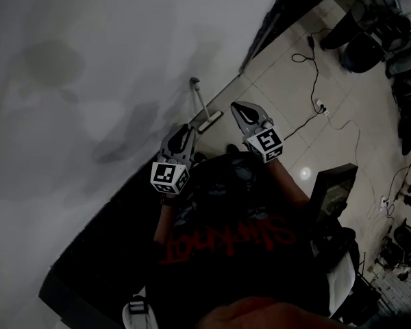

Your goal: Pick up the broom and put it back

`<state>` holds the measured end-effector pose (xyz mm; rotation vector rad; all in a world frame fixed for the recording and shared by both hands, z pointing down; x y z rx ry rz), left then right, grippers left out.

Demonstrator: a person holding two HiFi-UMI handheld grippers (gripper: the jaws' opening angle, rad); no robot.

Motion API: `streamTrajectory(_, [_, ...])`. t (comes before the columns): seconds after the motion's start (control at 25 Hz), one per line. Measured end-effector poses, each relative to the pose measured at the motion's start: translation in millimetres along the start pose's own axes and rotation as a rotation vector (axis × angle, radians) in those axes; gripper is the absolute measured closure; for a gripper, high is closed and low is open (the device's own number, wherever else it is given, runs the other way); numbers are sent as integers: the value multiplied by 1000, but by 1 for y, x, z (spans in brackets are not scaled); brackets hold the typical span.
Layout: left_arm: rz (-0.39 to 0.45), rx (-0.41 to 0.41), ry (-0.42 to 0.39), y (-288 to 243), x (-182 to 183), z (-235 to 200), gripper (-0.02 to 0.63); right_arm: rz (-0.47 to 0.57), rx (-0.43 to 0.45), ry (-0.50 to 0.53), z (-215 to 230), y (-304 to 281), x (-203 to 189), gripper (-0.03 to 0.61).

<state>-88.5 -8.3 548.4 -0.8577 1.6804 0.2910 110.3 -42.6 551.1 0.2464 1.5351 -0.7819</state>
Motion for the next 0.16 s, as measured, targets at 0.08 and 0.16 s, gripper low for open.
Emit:
streamTrajectory(0.08, [-7,3,-3,4,0,-2,532,-3,-1,-6,-1,0,1,578])
streamTrajectory(0.16, [-14,7,-5,7,1,-4,532,-5,-2,-15,-3,-1,1,578])
Point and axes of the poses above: the fingertips, and each gripper's own axes: y backward along the fingers, z to its right, x out of its top, the point moved 5 cm from there along y, backward along the fingers
